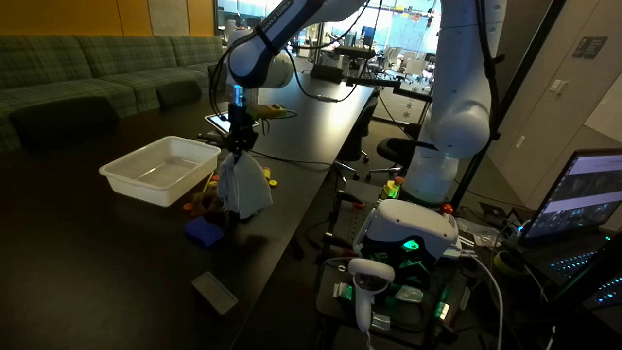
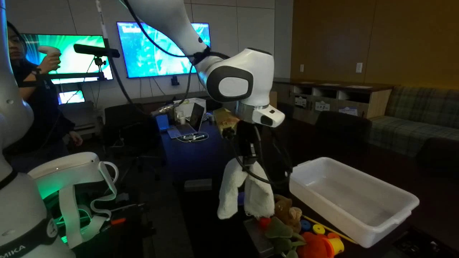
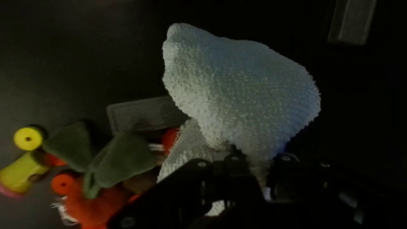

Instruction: Use the white cloth to push the objects to the left and put it in the white container

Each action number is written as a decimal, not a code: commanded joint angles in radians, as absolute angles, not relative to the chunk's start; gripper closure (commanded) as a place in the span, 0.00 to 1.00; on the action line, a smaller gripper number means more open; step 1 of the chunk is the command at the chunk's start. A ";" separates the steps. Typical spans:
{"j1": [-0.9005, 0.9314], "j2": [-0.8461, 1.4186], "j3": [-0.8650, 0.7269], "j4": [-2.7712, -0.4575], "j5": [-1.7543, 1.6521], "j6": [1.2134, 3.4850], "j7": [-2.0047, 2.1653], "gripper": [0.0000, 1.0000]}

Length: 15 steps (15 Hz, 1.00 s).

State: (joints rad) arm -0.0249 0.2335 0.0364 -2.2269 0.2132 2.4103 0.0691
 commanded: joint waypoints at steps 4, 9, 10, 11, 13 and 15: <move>-0.149 0.238 -0.164 -2.159 0.088 2.539 0.110 0.93; -0.125 0.447 -0.304 -2.042 -0.125 2.790 0.307 0.93; -0.098 0.507 -0.344 -2.008 -0.171 2.823 0.363 0.93; -0.076 0.569 -0.379 -1.960 -0.195 2.824 0.397 0.93; -0.028 0.702 -0.442 -1.874 -0.216 2.833 0.466 0.93; -0.006 0.829 -0.478 -1.783 -0.200 2.809 0.489 0.93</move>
State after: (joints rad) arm -0.0592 0.6330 -0.4051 -1.9526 -0.1911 2.8165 0.4227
